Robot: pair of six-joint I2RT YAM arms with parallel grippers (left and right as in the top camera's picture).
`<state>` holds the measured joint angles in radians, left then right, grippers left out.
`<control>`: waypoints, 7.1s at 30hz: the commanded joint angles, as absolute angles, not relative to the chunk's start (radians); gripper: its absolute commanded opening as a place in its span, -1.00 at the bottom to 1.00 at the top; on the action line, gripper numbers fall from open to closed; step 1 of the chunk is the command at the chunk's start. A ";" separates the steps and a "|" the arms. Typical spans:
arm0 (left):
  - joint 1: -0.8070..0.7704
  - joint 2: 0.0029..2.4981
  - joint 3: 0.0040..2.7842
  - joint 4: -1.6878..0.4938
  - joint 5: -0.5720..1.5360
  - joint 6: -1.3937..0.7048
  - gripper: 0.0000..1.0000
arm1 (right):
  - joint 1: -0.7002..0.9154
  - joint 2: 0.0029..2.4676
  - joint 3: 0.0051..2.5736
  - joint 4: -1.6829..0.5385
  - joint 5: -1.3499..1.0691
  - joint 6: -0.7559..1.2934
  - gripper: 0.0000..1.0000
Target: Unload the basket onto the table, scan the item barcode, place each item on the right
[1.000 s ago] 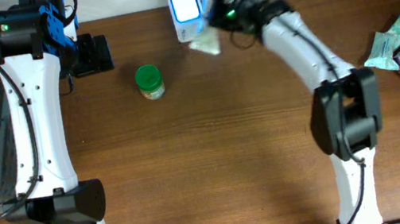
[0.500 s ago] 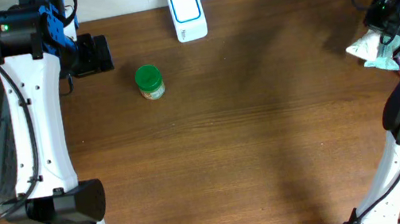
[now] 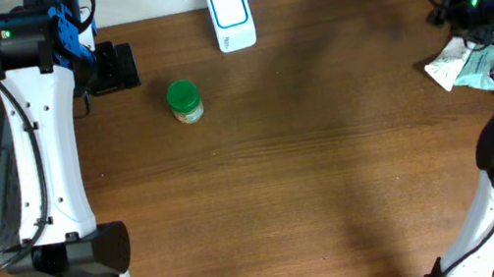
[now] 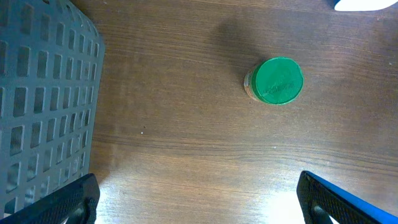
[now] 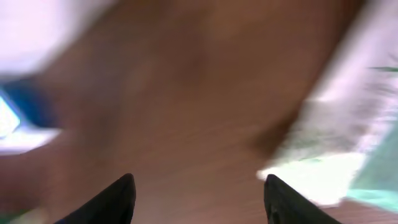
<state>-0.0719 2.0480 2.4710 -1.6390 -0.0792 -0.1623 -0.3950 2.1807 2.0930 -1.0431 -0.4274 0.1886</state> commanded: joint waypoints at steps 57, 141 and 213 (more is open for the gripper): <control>-0.076 2.050 2.470 -1.640 -0.083 -0.171 0.98 | 0.651 2.432 2.068 -0.482 -0.086 0.322 0.97; -0.078 2.050 2.470 -1.640 -0.083 -0.171 0.98 | 0.537 2.299 1.997 -1.169 -0.048 0.841 0.41; -0.078 2.050 2.469 -1.640 -0.084 -0.171 0.99 | 0.473 2.299 2.111 -1.335 0.009 0.950 0.97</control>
<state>-0.0738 2.0480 2.4710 -1.6386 -0.0792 -0.1623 0.5278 2.3215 2.0918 -1.3315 0.0868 0.6647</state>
